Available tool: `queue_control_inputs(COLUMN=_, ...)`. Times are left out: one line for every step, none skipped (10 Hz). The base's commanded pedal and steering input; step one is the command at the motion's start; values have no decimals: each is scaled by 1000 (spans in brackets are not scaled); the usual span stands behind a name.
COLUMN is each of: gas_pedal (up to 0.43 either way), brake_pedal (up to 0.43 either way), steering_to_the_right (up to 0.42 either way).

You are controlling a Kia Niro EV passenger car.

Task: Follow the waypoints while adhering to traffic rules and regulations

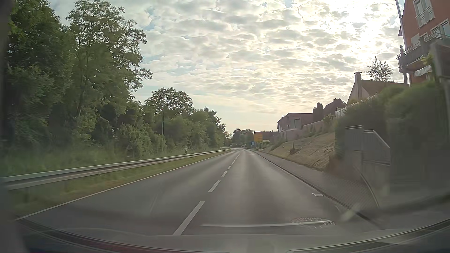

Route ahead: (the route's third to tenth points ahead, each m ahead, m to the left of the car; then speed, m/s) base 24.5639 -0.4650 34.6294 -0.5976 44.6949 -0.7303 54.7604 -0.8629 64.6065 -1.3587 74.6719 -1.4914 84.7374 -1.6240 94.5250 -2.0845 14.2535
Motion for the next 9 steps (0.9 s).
queue_control_inputs(gas_pedal=28, brake_pedal=30, steering_to_the_right=10)
queue_control_inputs(gas_pedal=28, brake_pedal=30, steering_to_the_right=10)
queue_control_inputs(gas_pedal=28, brake_pedal=30, steering_to_the_right=10)
queue_control_inputs(gas_pedal=28, brake_pedal=30, steering_to_the_right=10)
queue_control_inputs(gas_pedal=28, brake_pedal=30, steering_to_the_right=10)
queue_control_inputs(gas_pedal=28, brake_pedal=30, steering_to_the_right=10)
queue_control_inputs(gas_pedal=28, brake_pedal=30, steering_to_the_right=9)
queue_control_inputs(gas_pedal=28, brake_pedal=30, steering_to_the_right=6)
queue_control_inputs(gas_pedal=28, brake_pedal=30, steering_to_the_right=3)
